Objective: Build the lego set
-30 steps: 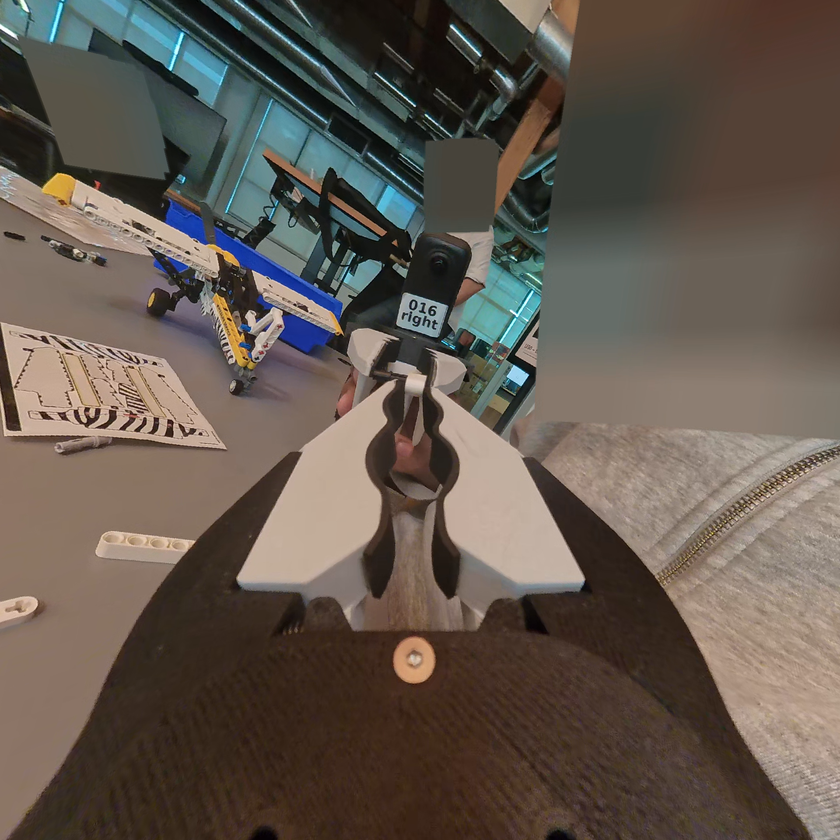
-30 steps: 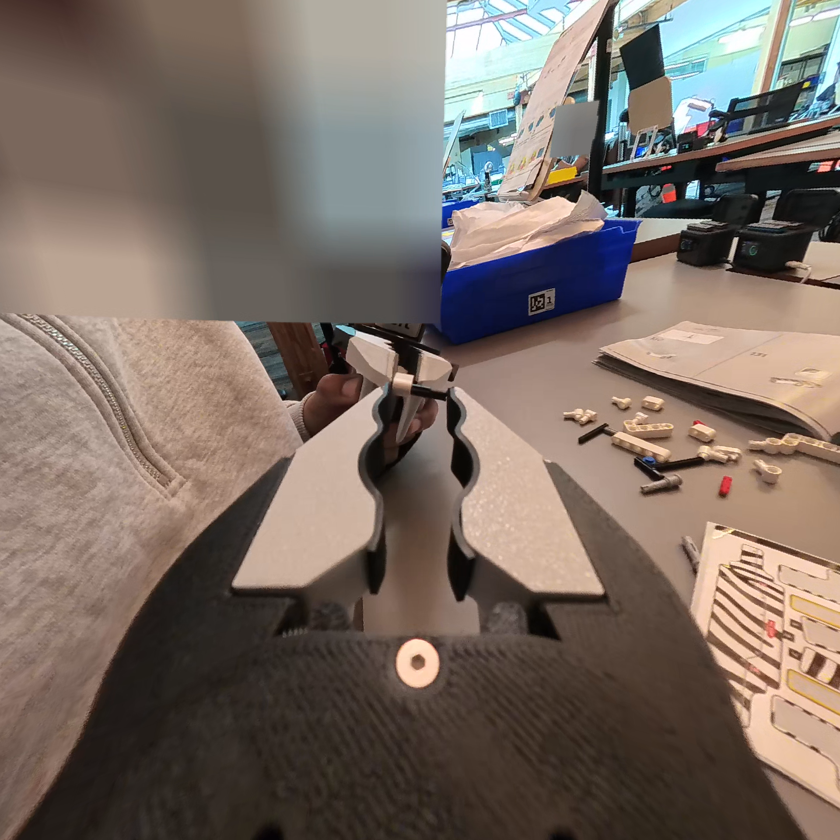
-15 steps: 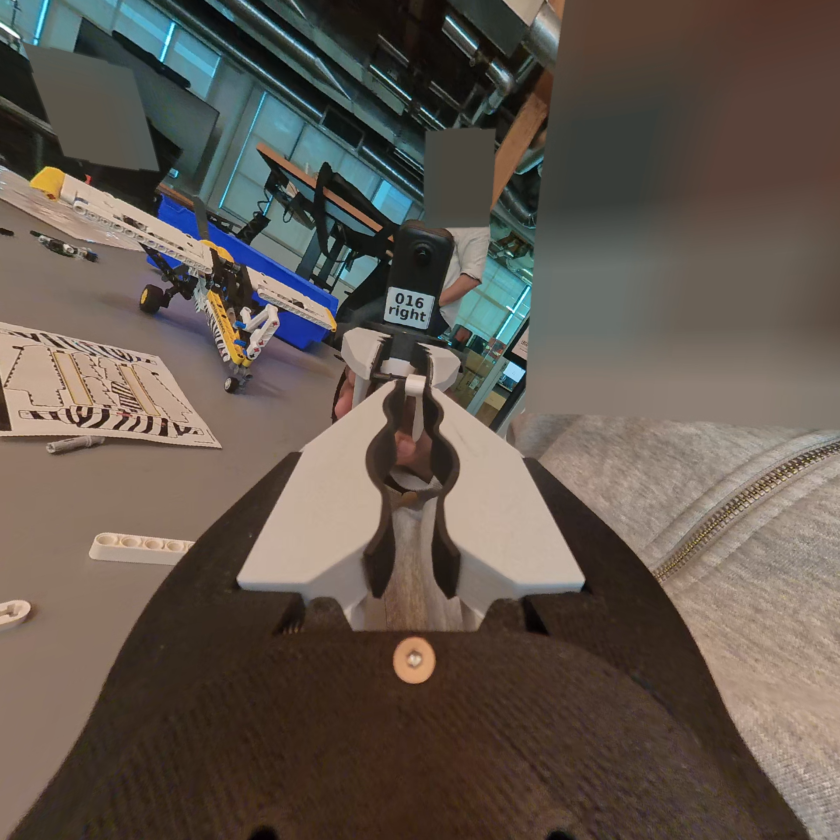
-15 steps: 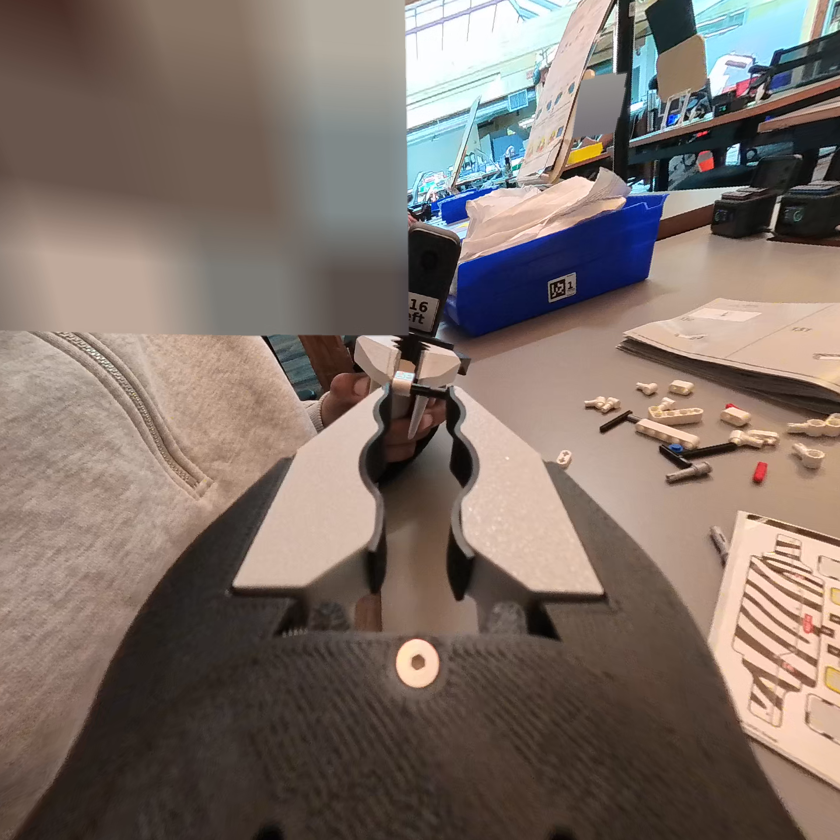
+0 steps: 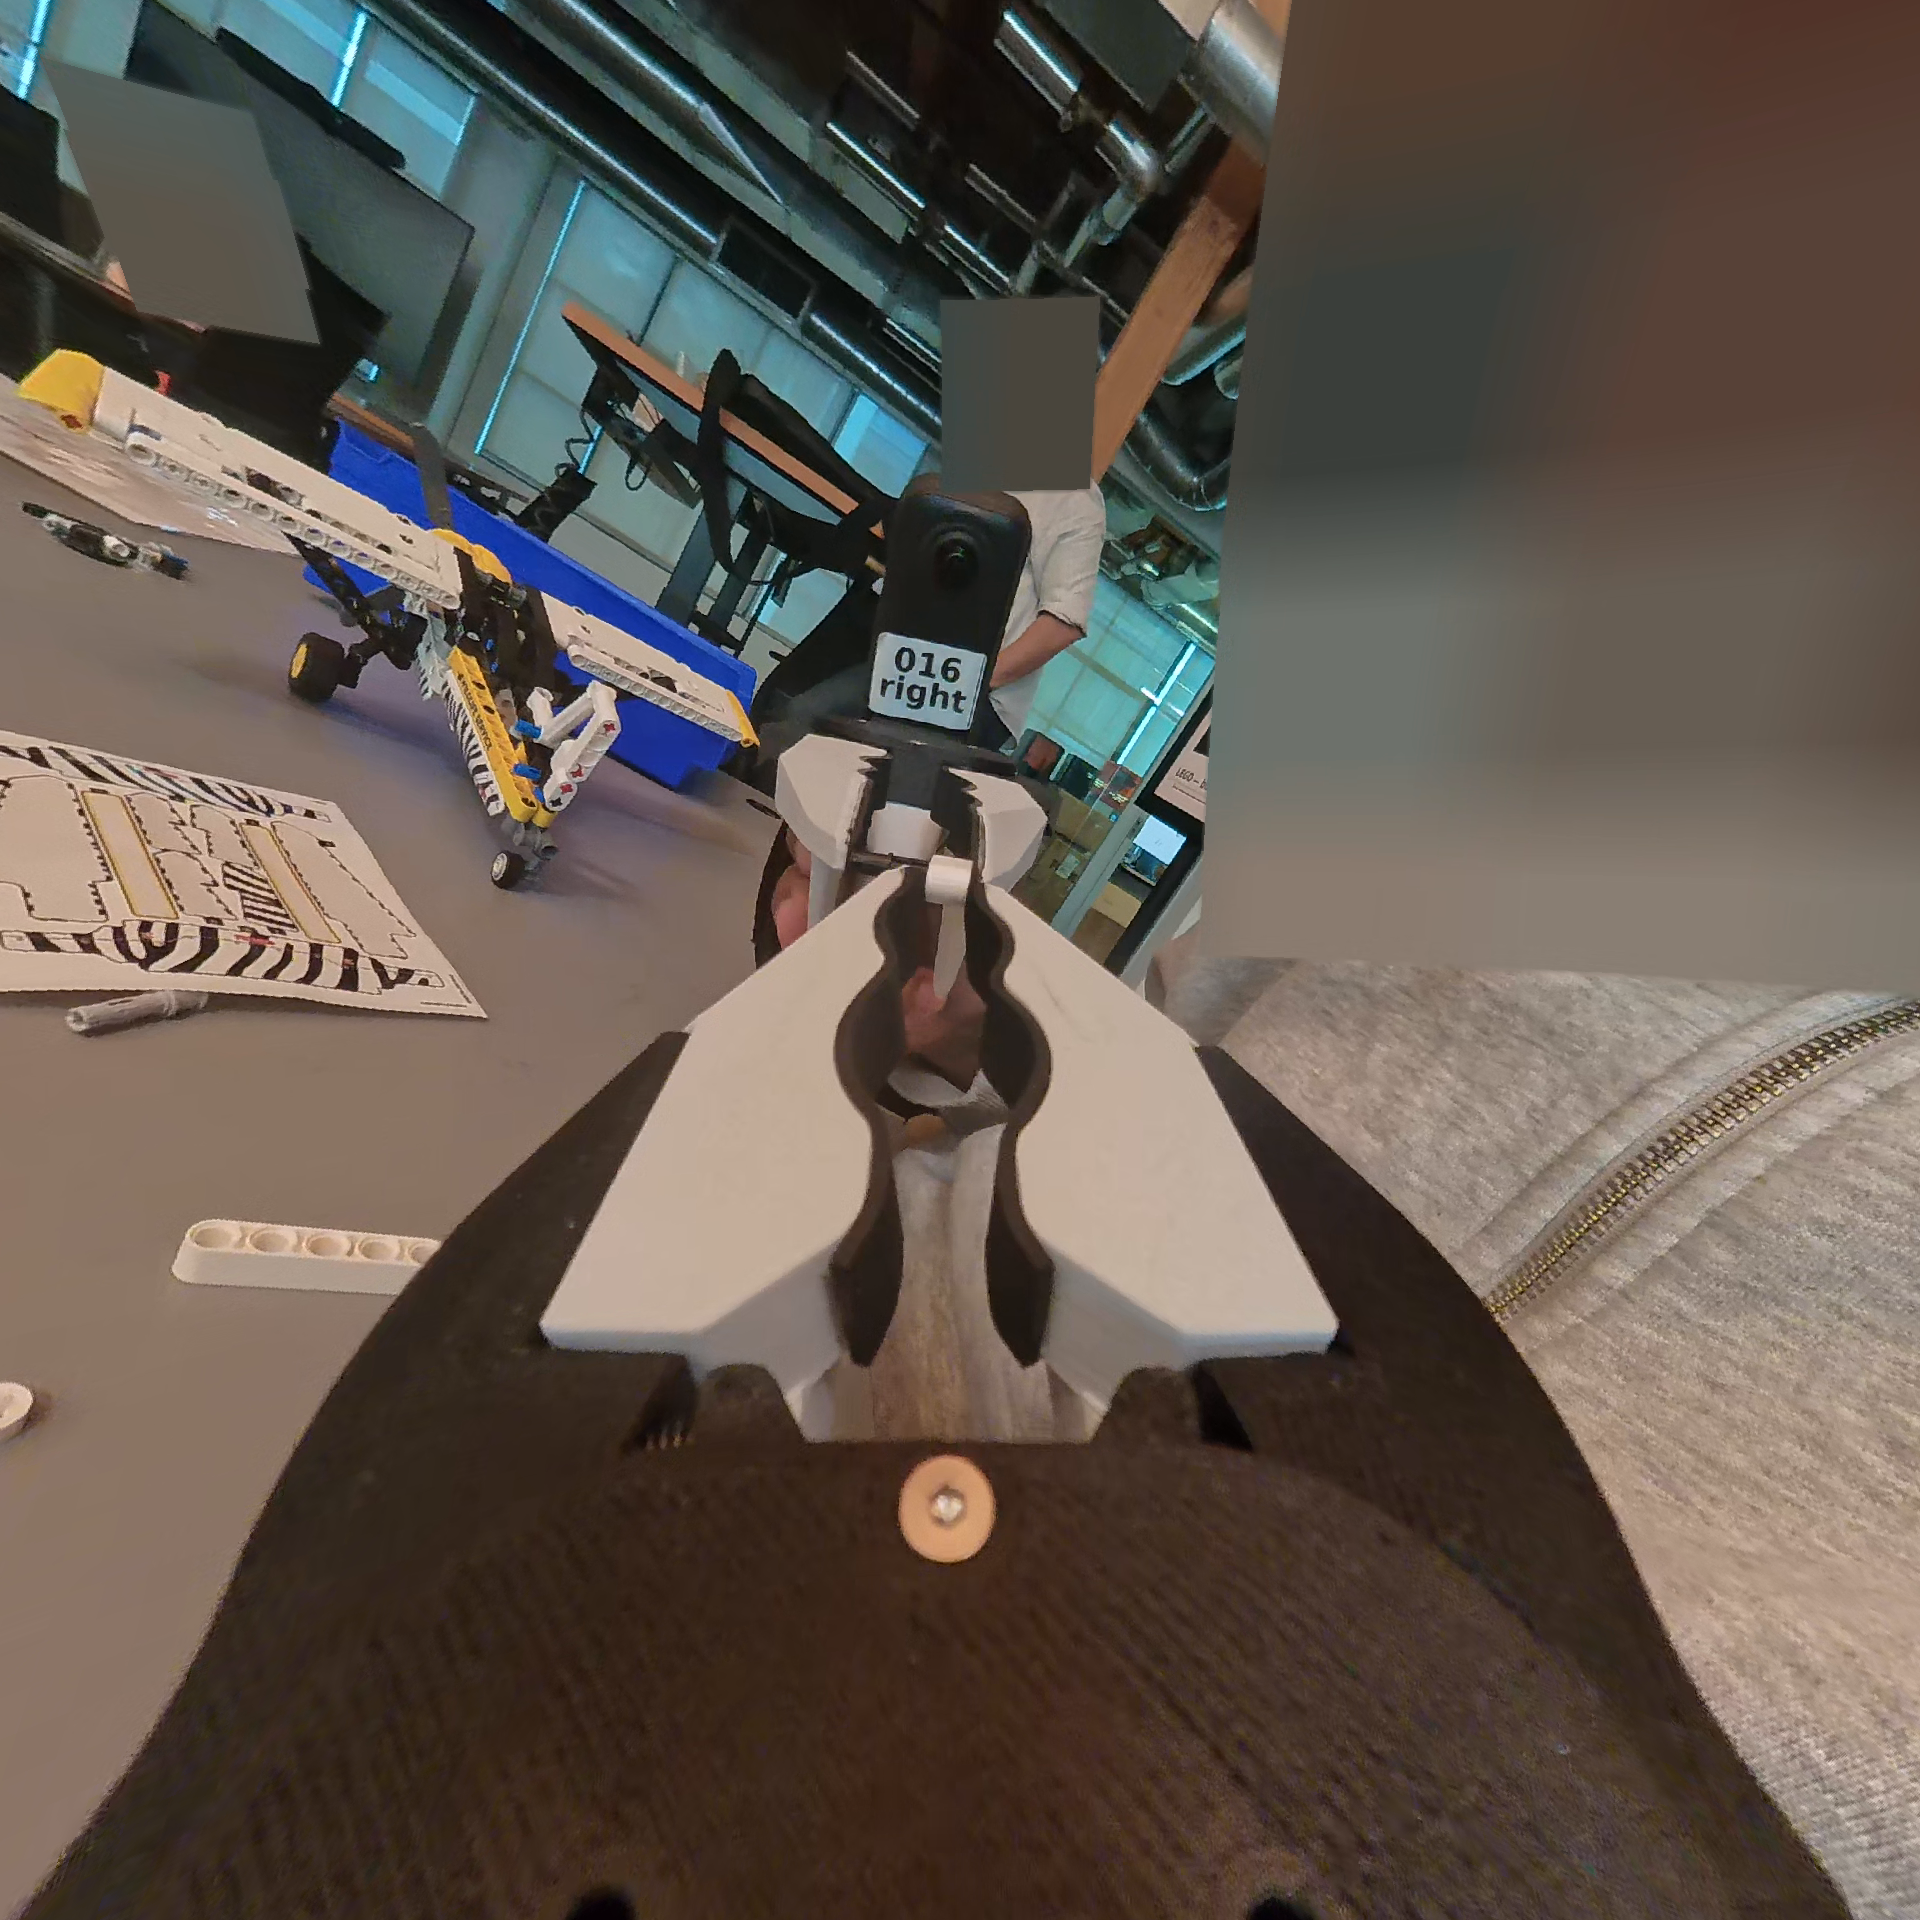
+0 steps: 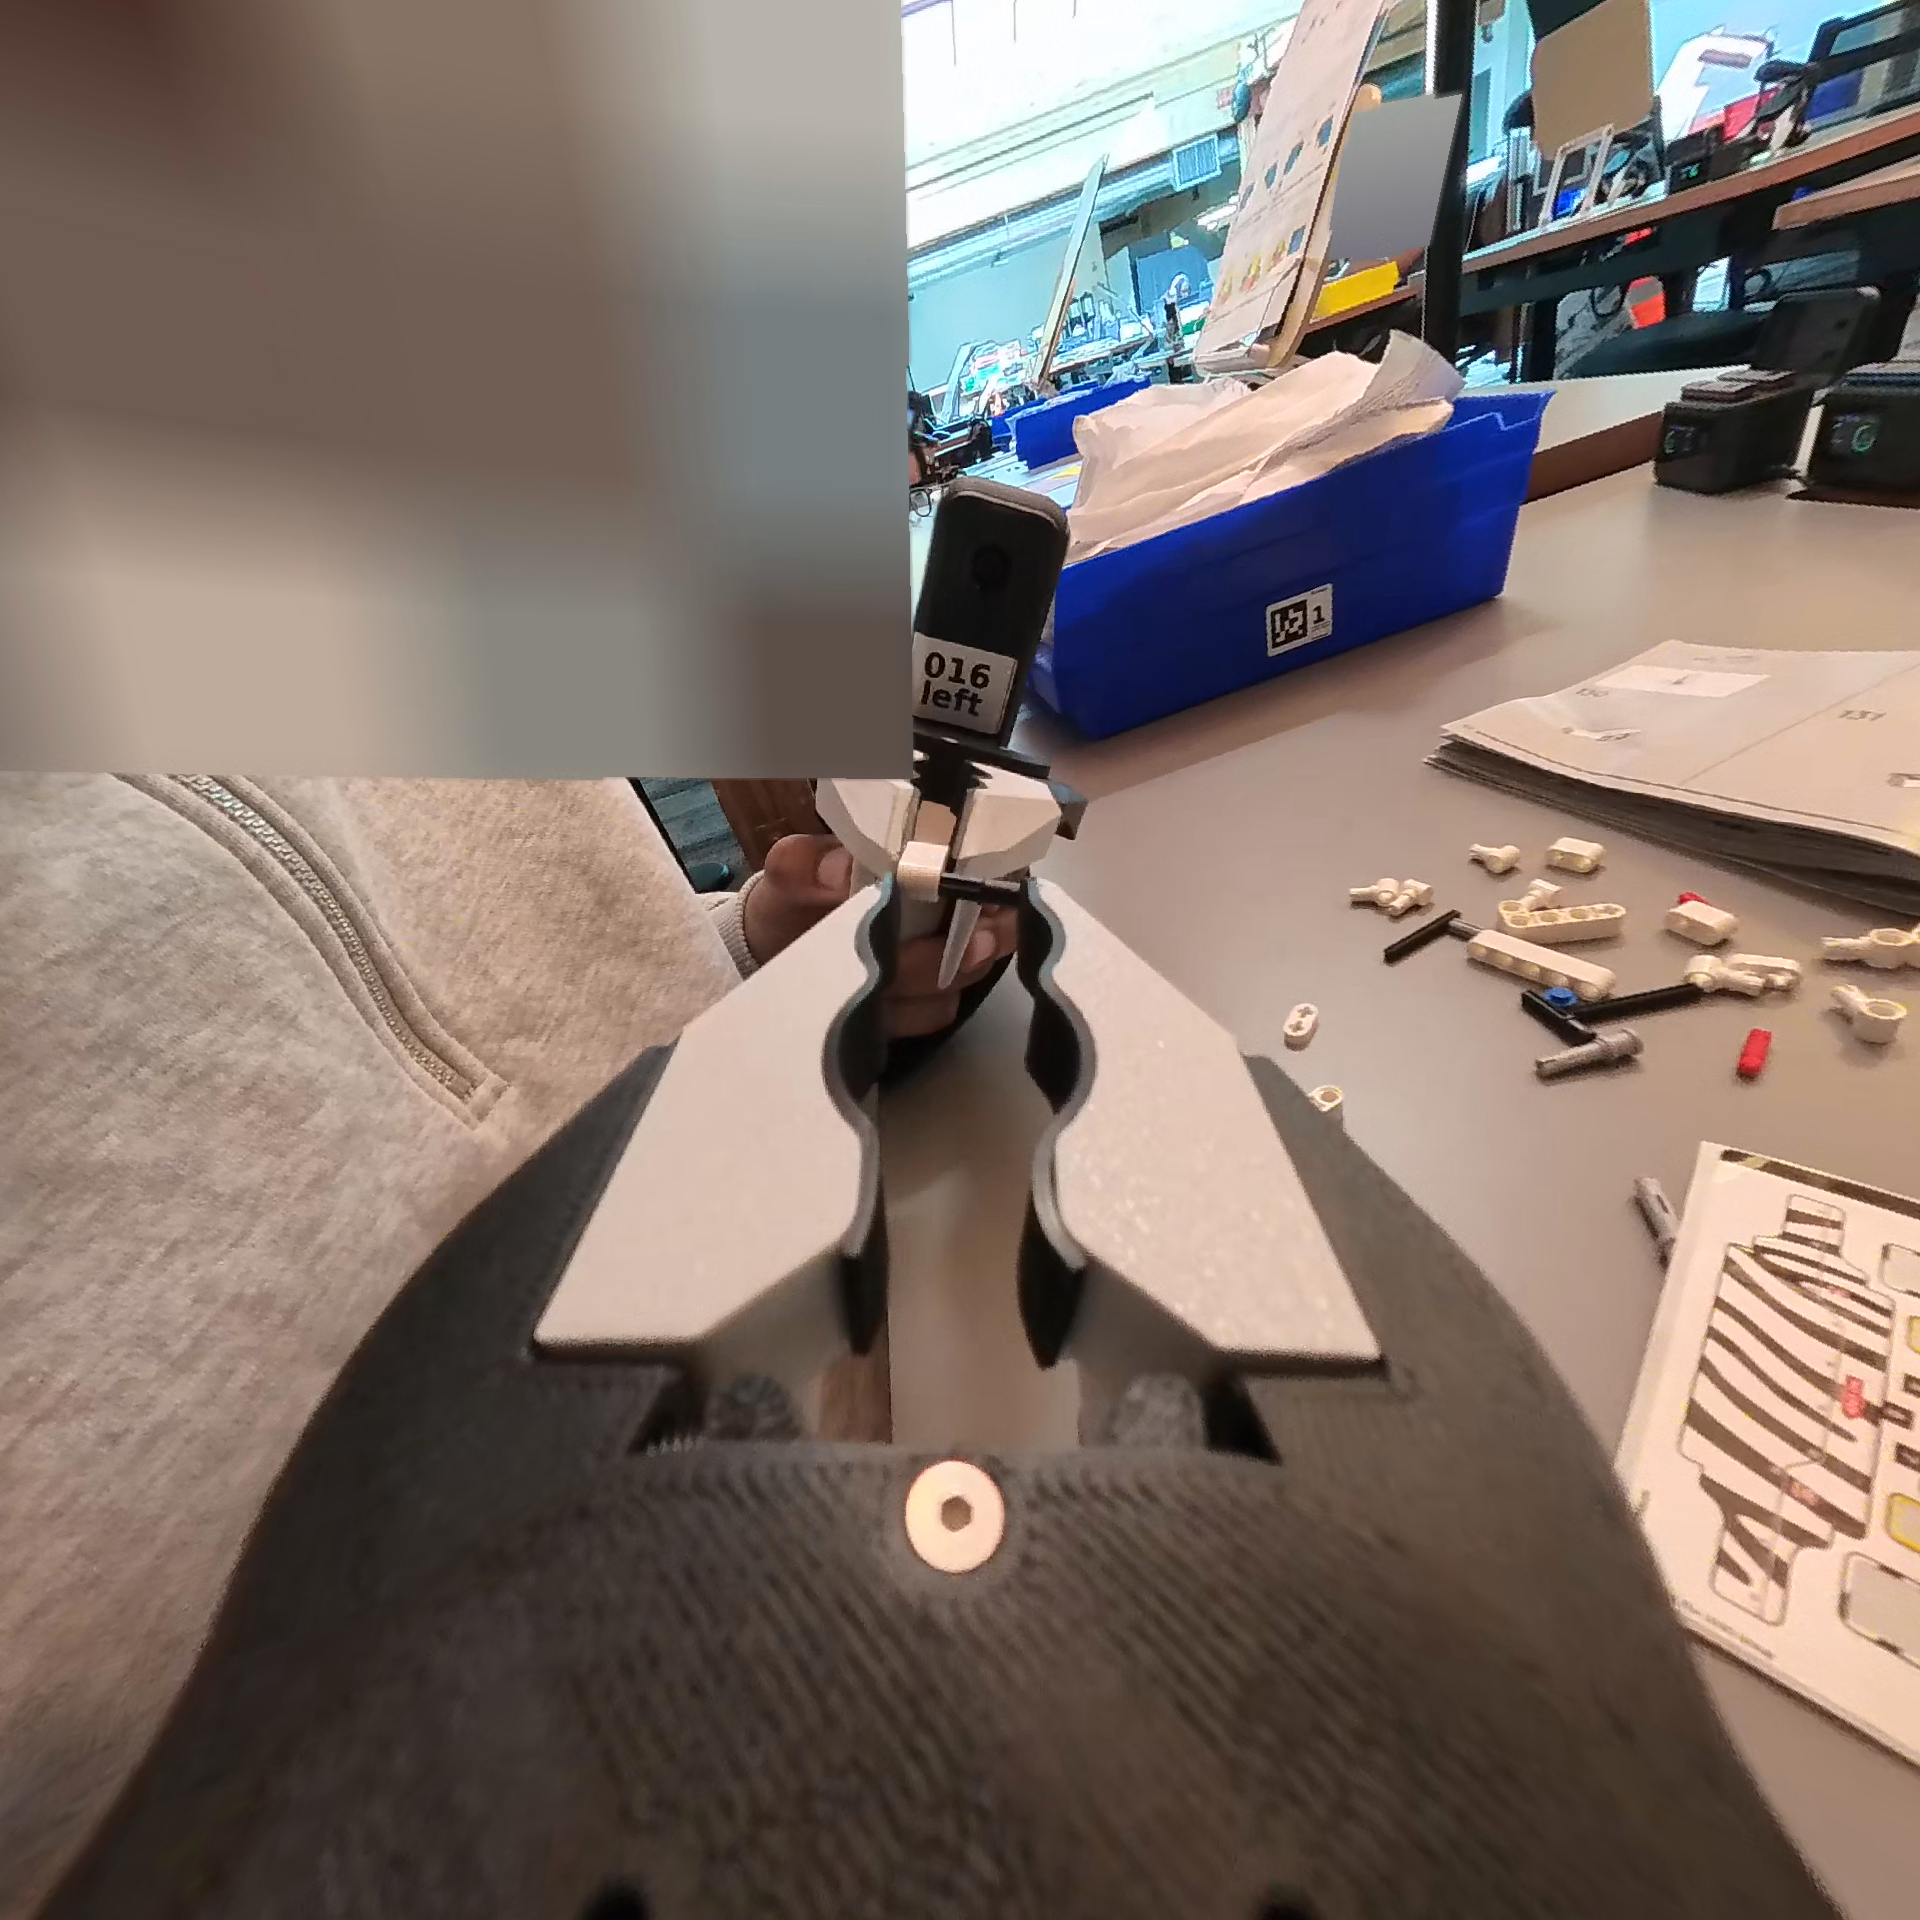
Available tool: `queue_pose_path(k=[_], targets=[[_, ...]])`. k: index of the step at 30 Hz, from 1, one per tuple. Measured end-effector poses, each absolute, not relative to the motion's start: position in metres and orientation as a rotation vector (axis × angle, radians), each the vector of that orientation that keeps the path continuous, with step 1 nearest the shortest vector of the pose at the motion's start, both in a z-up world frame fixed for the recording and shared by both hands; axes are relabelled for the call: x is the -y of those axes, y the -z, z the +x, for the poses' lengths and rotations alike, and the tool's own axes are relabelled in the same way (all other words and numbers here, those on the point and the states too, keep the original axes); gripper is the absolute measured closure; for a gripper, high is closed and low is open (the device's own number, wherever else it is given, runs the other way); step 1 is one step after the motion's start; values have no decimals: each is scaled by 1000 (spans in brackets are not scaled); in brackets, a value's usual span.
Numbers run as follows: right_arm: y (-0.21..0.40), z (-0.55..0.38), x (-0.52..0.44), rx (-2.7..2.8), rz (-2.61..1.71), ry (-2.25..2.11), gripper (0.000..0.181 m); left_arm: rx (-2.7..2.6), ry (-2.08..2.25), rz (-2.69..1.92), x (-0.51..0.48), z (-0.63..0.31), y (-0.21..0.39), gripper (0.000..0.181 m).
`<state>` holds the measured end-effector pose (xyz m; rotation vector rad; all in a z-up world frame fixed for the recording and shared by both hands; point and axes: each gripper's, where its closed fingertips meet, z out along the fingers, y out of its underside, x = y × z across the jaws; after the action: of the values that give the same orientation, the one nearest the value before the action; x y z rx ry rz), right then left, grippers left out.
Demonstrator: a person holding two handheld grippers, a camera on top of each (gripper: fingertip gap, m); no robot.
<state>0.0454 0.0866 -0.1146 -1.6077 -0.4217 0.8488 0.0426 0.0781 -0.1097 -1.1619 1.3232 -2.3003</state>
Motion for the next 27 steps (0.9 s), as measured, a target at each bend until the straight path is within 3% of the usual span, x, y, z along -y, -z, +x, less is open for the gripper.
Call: queue_pose_path(k=[27], targets=[[117, 46, -84, 439, -1633, -828, 161, -1341, 2331, -1182, -76, 43, 112, 176]])
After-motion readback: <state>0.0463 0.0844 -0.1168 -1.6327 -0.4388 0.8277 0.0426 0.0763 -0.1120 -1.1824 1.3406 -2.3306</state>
